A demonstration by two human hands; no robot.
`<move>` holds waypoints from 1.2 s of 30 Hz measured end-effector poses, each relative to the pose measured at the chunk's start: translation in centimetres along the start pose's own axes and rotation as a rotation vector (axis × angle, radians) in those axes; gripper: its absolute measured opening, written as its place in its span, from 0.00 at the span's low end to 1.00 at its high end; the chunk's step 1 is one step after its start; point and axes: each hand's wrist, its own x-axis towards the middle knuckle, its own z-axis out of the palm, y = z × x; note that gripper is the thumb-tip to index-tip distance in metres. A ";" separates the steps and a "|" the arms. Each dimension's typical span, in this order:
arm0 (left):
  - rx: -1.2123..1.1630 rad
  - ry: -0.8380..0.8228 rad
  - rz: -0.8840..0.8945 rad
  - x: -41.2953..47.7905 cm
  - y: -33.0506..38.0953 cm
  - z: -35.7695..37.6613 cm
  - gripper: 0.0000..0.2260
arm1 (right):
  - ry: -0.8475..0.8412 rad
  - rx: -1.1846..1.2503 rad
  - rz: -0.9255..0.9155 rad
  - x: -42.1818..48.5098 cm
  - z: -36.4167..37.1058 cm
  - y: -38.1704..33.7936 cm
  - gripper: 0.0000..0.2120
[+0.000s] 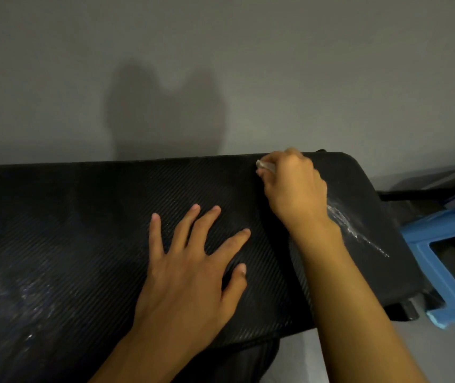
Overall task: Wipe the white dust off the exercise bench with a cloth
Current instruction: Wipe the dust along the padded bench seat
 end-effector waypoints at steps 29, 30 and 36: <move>0.018 0.069 0.047 2.8 4.9 1.9 0.23 | -0.017 0.328 0.148 -15.0 -2.5 5.9 0.09; 0.004 0.076 0.052 3.2 5.3 2.0 0.22 | -0.022 0.357 0.175 -15.5 -2.7 6.5 0.08; -0.015 0.117 0.076 4.0 6.7 3.1 0.19 | 0.094 0.209 0.285 -12.3 -2.3 7.6 0.10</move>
